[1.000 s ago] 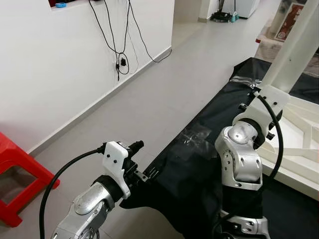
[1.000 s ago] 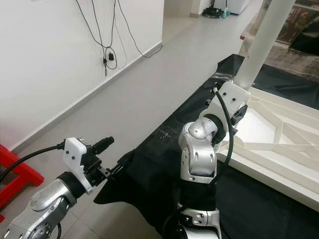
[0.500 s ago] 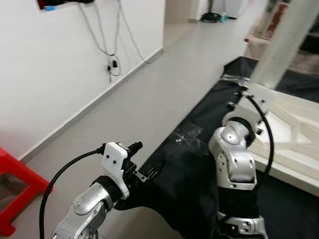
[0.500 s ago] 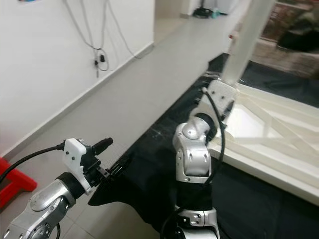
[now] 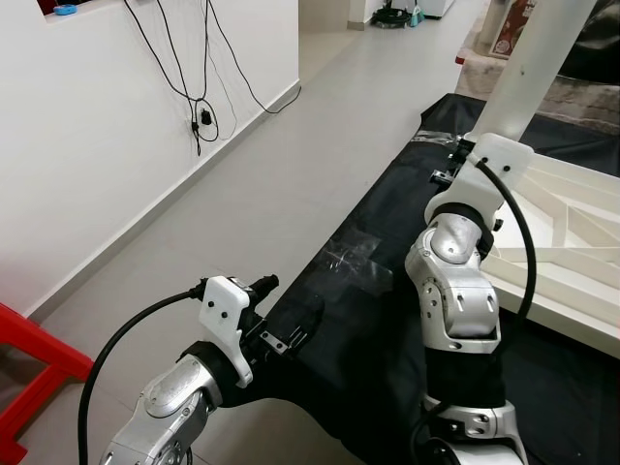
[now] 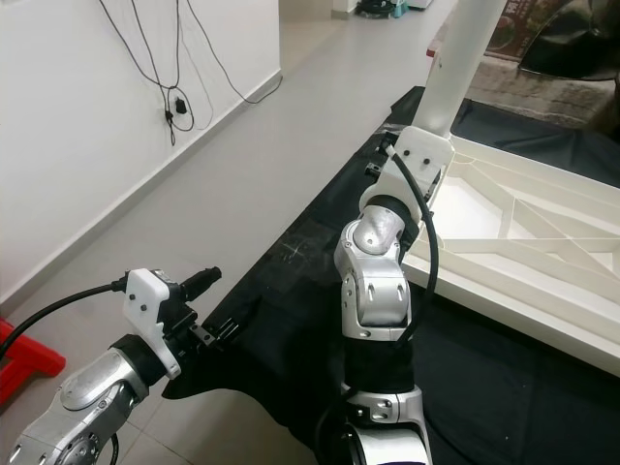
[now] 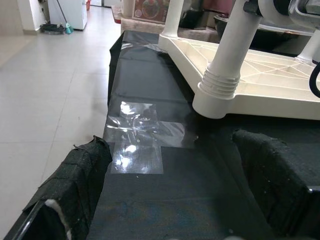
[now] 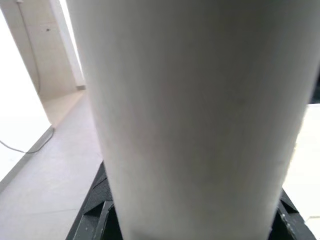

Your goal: Building children table

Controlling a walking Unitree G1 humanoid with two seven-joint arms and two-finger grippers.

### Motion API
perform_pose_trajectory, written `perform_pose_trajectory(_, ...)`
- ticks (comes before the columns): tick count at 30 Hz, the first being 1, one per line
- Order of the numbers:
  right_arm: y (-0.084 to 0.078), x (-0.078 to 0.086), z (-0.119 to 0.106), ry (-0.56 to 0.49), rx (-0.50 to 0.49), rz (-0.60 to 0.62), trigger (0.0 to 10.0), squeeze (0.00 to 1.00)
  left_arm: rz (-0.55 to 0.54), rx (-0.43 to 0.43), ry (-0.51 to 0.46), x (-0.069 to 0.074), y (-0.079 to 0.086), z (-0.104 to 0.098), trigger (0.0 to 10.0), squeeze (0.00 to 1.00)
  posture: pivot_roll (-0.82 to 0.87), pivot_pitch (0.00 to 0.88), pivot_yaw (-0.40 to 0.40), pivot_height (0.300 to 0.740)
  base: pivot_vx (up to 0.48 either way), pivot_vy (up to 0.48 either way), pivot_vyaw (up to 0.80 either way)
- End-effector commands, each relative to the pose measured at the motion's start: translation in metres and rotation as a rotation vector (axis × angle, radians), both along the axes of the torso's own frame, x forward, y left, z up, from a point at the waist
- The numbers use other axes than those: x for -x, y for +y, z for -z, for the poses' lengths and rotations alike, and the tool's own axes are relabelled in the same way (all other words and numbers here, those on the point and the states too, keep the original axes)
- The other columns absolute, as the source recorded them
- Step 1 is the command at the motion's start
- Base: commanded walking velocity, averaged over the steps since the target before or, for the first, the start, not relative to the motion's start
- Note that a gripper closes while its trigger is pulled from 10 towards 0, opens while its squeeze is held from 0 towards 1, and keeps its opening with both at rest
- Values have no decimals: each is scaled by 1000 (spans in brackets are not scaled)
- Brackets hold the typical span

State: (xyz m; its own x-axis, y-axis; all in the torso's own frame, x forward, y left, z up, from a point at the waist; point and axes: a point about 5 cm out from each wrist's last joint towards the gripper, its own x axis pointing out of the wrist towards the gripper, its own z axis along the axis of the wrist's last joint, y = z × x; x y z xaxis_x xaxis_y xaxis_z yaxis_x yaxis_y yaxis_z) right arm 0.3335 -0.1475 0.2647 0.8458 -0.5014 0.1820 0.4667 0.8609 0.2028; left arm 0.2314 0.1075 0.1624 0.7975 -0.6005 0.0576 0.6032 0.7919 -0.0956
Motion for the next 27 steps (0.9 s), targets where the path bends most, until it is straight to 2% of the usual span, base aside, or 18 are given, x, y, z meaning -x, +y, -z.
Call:
perform_pose_trajectory(1,6,4,-23,-142,-54,-67,10000,0,-4,-15,17,1,2,6,10000,0,134,134,11,740,0,0,0)
perform_pose_trajectory(5,5,1,-12,-96,-50,-93,10000,0,-3,-16,16,1,2,6,10000,0,135,136,12,740,0,0,0)
perform_pose_trajectory(7,-1,0,26,81,-119,-49,10000,0,-1,-17,15,1,2,6,10000,0,135,131,10,740,0,0,0)
perform_pose_trajectory(8,-1,0,26,81,-119,-49,10000,0,-1,-17,15,1,2,6,10000,0,135,131,10,740,0,0,0)
perform_pose_trajectory(9,-3,1,43,152,-170,-30,10000,0,-1,-16,14,1,2,6,10000,0,135,132,11,740,0,0,0)
perform_pose_trajectory(10,-3,1,43,152,-170,-30,10000,0,-1,-16,14,1,2,6,10000,0,135,132,11,740,0,0,0)
perform_pose_trajectory(11,-5,4,58,209,-208,-5,10000,0,0,-17,14,1,2,6,10000,0,137,131,11,740,0,0,0)
perform_pose_trajectory(13,-5,4,58,209,-208,-5,10000,0,0,-17,14,1,2,6,10000,0,137,131,11,740,0,0,0)
perform_pose_trajectory(16,-4,10,84,311,-293,35,10000,0,1,-17,14,1,2,6,10000,0,135,131,13,740,0,0,0)
perform_pose_trajectory(27,1,14,91,342,-305,55,10000,0,3,-20,12,0,2,6,10000,0,139,138,10,740,0,0,0)
